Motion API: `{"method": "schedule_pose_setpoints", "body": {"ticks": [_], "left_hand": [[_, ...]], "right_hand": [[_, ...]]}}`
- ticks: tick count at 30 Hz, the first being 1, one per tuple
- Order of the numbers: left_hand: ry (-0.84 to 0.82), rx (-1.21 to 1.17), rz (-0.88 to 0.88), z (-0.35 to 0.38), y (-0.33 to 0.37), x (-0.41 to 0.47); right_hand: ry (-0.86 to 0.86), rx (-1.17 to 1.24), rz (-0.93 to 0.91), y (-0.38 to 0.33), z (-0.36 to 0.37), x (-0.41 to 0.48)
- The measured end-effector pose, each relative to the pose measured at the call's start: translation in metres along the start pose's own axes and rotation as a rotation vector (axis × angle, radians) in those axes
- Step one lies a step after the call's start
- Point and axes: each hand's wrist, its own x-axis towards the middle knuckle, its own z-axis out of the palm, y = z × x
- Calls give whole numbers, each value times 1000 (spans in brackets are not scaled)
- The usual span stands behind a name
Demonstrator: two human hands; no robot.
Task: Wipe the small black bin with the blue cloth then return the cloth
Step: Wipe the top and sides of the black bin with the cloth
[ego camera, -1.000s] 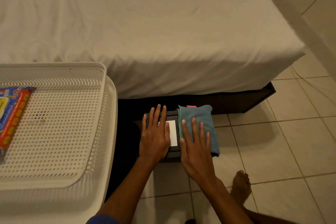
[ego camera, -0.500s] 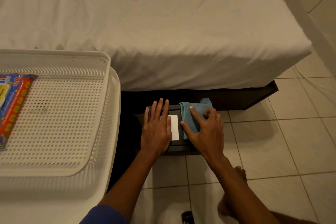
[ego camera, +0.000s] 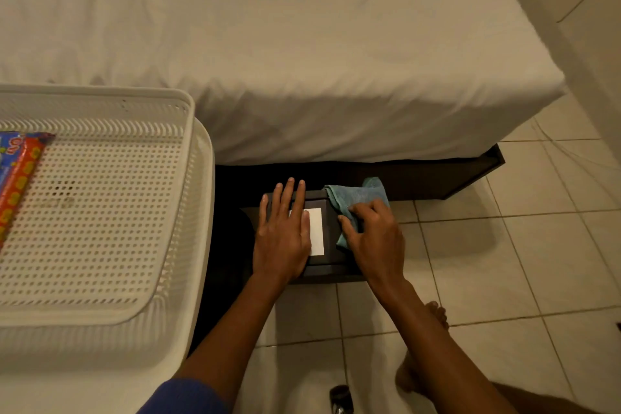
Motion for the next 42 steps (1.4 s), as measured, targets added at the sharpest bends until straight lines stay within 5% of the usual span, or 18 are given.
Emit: {"method": "schedule_pose_setpoints", "body": {"ticks": [42], "left_hand": [[23, 33, 8, 5, -1, 1]], "right_hand": [[-58, 227, -1, -8, -2, -49]]}}
